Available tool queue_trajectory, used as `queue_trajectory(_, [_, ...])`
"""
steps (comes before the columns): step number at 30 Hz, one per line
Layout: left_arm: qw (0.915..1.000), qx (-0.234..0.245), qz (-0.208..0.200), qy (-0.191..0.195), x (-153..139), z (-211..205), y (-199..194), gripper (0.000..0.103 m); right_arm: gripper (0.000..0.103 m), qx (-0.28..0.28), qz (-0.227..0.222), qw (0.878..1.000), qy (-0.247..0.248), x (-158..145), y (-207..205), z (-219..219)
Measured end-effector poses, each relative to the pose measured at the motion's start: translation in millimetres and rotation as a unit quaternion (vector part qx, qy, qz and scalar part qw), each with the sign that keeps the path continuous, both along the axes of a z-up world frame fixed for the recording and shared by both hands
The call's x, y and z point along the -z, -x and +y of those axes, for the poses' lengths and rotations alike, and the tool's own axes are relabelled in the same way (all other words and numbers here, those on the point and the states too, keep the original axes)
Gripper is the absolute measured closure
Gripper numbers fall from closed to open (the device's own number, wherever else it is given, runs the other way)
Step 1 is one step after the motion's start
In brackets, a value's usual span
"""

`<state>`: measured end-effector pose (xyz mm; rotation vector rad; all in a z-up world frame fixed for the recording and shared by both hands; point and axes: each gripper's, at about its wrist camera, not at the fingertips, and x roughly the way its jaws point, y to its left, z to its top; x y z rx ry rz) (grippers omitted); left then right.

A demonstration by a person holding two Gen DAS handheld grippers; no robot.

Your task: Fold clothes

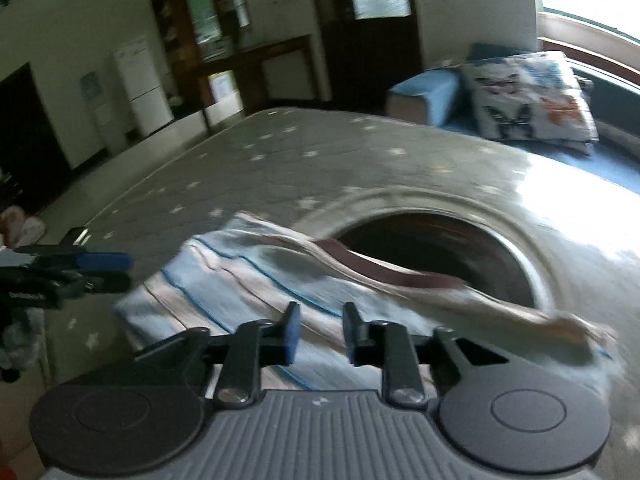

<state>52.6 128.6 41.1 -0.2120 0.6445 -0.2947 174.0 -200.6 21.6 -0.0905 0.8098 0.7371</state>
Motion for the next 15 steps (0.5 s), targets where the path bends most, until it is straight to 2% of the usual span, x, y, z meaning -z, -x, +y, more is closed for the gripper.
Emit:
queue_trajectory(8, [0.9998,-0.001,0.016,0.014,14,9,-15,0.049,0.074,-0.080,0.016,0.997,0.004,14,-33,90])
queue_trajectory(15, [0.9996,-0.002,0.024,0.015,17,16,-19,0.049,0.070,-0.120,0.021,0.992,0.011,29,-59,135])
